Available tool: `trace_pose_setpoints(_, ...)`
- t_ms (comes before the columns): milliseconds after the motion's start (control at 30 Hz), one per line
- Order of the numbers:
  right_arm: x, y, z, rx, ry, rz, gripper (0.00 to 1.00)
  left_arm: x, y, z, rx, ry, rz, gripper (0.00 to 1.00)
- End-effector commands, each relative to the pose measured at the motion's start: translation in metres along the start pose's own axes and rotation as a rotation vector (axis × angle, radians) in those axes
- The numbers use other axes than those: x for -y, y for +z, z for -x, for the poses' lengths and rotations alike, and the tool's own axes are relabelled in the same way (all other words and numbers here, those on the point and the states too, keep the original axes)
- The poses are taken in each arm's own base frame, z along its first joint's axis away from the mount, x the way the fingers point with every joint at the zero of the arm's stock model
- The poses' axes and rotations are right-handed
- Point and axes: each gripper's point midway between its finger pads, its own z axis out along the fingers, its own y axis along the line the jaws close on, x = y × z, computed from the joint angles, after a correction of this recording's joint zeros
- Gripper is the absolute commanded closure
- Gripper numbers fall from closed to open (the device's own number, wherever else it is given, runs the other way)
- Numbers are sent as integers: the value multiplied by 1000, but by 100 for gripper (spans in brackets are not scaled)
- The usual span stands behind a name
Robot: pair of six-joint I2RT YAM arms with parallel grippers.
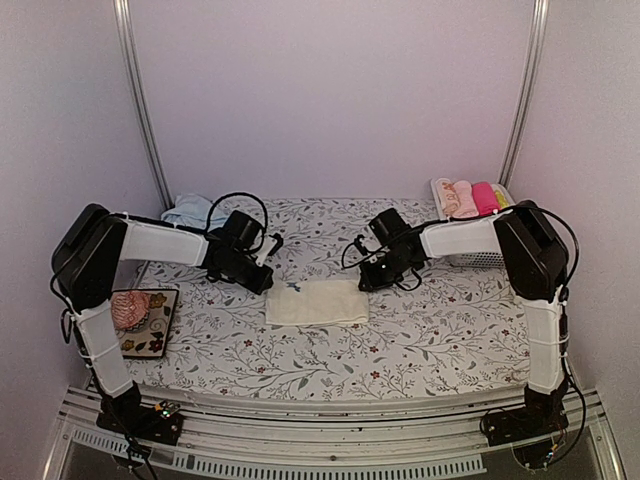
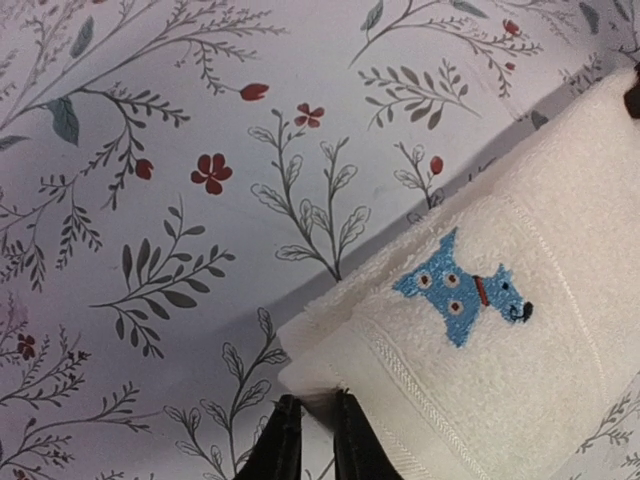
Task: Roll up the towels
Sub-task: Smooth out the towel at the center of the board.
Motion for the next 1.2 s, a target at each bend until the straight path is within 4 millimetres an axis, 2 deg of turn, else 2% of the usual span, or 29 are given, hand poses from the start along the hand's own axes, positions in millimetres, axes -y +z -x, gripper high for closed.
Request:
trace_pose_setpoints(0,3,5,-21,-46,19,-9,89,-5,-1,9,42,8,14,90)
trace_pose_setpoints(133,4,5,-24,-49,28,-10,90,-5,-3,10,47,14,18,90)
trace_pose_setpoints(200,3,5,-25,-52,32,-7,90,-5,-2,8,42,20,18,86)
trace_pose_setpoints(267,3,5,-25,-50,34,-4,89,-6,-2,7,37,14,17,64)
trace_pose_setpoints(300,3,4,-25,-49,36,-4,89,-5,-2,7,39,10,8,59)
trace_pose_setpoints(367,3,4,-25,-48,36,-4,88,-5,-2,7,44,-15,-15,55)
trace_pose_setpoints(533,2,2,-25,-48,39,-4,88,-7,3,6,49,-75,-66,56)
trace_pose_setpoints(733,2,2,-26,-48,41,-1,87,-9,5,7,80,-162,-177,62)
trace_pose_setpoints(967,2,2,-27,-48,40,-1,88,1,7,8,82,-193,-293,64)
trace_pose_setpoints(1167,2,3,-27,-50,40,-1,87,5,12,6,64,-201,-328,73)
